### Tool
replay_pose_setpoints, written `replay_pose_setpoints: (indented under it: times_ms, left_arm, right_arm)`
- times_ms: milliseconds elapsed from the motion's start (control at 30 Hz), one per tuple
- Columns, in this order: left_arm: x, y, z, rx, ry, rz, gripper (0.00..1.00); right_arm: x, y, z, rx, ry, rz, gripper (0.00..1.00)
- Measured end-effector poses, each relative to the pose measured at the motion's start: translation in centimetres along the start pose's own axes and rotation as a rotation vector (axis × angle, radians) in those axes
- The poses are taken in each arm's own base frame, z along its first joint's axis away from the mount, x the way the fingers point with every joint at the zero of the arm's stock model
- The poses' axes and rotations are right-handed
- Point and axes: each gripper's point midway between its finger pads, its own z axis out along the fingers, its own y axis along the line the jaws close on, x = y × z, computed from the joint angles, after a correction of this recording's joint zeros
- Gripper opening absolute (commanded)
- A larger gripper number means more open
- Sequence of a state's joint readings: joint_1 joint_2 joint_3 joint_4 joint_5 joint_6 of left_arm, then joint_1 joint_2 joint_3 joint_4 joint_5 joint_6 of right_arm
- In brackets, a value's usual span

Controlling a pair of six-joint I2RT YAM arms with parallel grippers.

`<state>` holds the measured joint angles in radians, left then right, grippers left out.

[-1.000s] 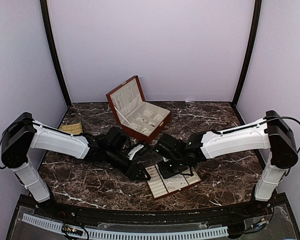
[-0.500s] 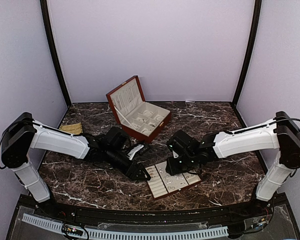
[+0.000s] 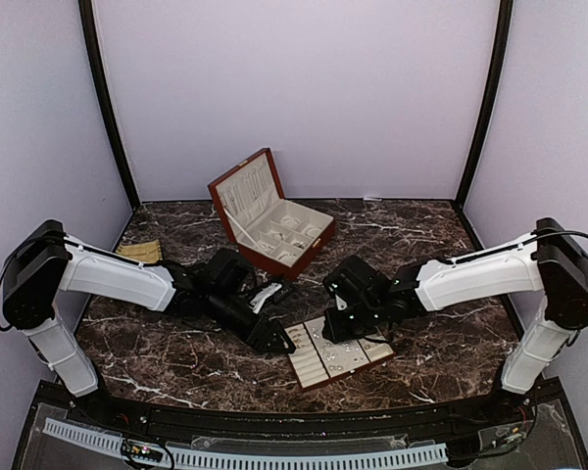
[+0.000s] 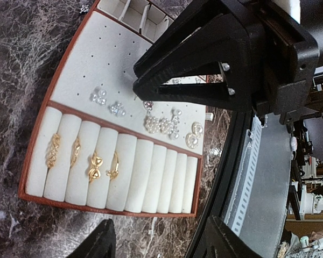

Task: Organize the mixed jewelry
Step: Adjust the earring on the earring holder.

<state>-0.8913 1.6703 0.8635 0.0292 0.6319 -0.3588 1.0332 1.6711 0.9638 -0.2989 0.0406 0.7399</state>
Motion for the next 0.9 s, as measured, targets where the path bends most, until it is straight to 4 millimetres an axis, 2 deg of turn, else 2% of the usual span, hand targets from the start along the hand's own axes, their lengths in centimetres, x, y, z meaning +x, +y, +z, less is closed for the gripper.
replay_pose_setpoints:
  times_ms: [400,900]
  left_arm:
    - [0.0,0.0,0.0,0.0,0.0,-0.001,0.59]
    - [0.1,0.1,0.1,-0.001,0.003,-0.004,0.59]
  right_arm:
    - [0.2,-0.1,0.3,0.005,0.007,-0.009,0.11]
    - [0.3,0.9,0.5,0.074,0.014,-0.111,0.1]
